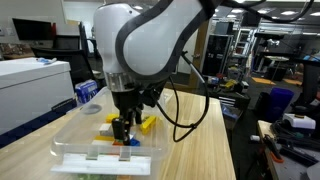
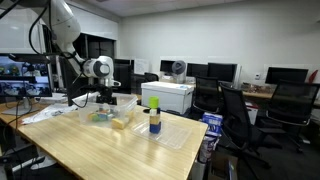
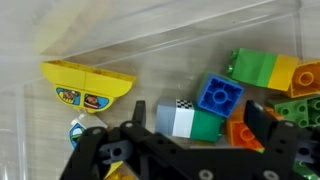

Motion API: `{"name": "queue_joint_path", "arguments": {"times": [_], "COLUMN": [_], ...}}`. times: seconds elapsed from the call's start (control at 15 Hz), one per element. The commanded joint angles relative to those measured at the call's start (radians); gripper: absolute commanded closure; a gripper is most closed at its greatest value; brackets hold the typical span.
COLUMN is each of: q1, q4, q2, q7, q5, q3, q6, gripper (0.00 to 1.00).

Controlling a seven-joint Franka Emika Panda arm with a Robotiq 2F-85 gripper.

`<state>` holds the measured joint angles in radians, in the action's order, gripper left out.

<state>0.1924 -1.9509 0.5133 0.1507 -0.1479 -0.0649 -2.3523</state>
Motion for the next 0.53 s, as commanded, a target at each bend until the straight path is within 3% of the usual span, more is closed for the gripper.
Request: {"name": "queue_joint_path", "arguments": {"times": [0.0, 0.47], "q1": [-0.038, 0.015], "q4": [-0.051, -0.109], "q2": [-0.027, 0.012], "q7": [-0.093, 0.032], "q5": [0.069, 0.002], "q3": [-0.044, 0.032], "q6": [-0.001, -0.19], "gripper": [0.0, 0.0]}}
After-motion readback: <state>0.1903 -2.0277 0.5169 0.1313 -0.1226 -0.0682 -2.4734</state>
